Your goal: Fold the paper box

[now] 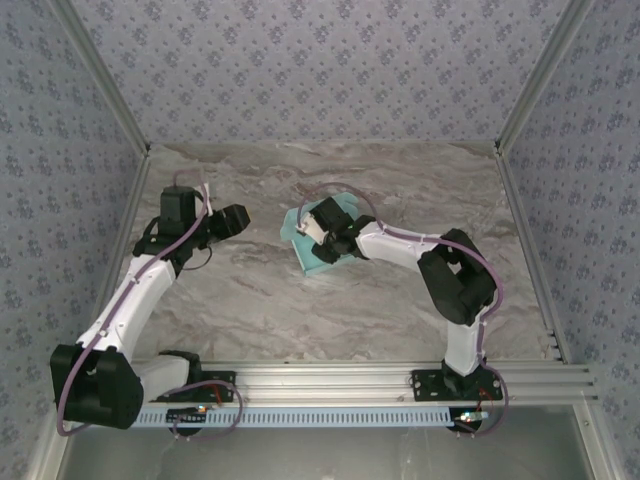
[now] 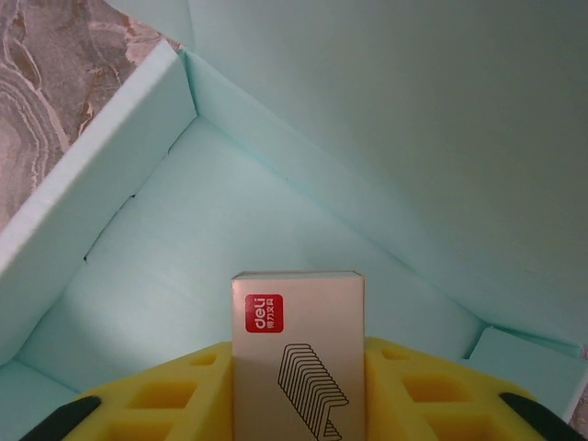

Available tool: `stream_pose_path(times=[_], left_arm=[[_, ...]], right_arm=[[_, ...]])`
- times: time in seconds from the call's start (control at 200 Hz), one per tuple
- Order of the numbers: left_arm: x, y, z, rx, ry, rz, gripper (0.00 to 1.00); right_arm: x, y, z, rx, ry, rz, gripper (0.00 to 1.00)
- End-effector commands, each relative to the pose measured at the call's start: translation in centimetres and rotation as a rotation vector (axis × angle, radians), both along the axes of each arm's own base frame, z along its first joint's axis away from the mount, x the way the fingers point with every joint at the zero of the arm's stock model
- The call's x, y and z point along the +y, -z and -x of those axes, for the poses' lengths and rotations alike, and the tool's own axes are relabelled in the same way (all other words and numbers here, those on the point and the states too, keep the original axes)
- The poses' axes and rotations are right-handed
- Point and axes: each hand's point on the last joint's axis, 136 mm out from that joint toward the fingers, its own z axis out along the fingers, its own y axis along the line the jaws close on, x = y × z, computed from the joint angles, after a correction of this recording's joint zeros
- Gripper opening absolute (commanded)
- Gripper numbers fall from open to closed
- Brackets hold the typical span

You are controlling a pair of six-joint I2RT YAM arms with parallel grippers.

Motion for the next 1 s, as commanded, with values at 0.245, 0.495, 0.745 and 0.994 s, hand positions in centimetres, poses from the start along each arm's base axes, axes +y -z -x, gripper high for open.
stream_pose_path(times=[0.245, 0.495, 0.745, 0.994], left_arm=[[-0.2, -0.5, 0.4, -0.023, 0.005, -0.002, 0.67], [-0.4, 0.1, 0.4, -0.018, 0.008, 0.001, 0.67], [-0.7, 0.9, 0.6, -0.014, 0.009, 0.003, 0.67], [-0.3, 0.8, 0.4, -0.064, -0.002, -0.017, 0.7]], right_arm=[[-0.2, -0.7, -1.1, -0.014, 0.075, -0.019, 0.46], [-0.5, -3.5, 0.2, -0.025, 0.094, -0.109, 0.46], [-2.9, -5.5, 4.2, 0.004, 0.12, -0.208, 0.54], [-7.5, -4.9, 4.3, 0.041, 0.319, -0.329, 0.69]])
